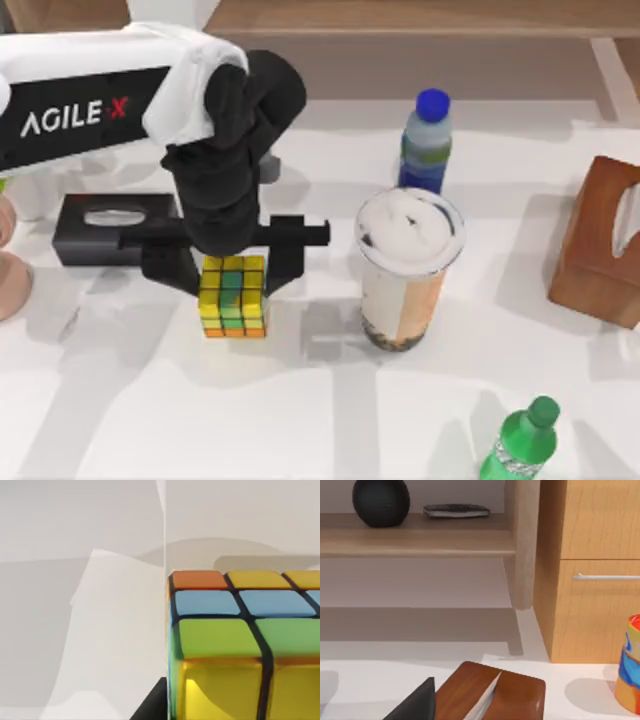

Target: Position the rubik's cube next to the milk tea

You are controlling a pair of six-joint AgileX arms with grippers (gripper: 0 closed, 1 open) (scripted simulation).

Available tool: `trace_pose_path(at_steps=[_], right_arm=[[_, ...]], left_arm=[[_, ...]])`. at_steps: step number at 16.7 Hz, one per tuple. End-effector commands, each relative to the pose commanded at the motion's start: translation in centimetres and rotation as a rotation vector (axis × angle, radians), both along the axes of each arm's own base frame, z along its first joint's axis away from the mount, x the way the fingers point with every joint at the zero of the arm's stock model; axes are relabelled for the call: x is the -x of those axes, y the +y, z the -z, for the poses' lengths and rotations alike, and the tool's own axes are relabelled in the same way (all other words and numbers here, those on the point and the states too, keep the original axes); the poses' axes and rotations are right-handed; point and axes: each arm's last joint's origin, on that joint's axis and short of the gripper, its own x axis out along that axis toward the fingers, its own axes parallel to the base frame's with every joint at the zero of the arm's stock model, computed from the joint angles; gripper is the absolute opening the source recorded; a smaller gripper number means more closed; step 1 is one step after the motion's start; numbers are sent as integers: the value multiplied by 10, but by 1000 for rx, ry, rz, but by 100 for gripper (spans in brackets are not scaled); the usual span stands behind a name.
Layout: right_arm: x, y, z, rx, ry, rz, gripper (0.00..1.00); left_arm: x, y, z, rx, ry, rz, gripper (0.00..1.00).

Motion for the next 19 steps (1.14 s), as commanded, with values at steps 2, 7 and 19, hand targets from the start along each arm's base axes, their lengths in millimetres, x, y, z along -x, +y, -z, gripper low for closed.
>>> trace_pose_path(at_steps=[2, 7, 19], right_arm=[[0, 0, 0, 0, 0, 0, 100], [0, 0, 0, 0, 0, 0, 100], [0, 0, 0, 0, 0, 0, 100]], left_arm=[[0, 0, 0, 0, 0, 0, 15], [0, 0, 0, 0, 0, 0, 53], [0, 0, 0, 0, 0, 0, 100]])
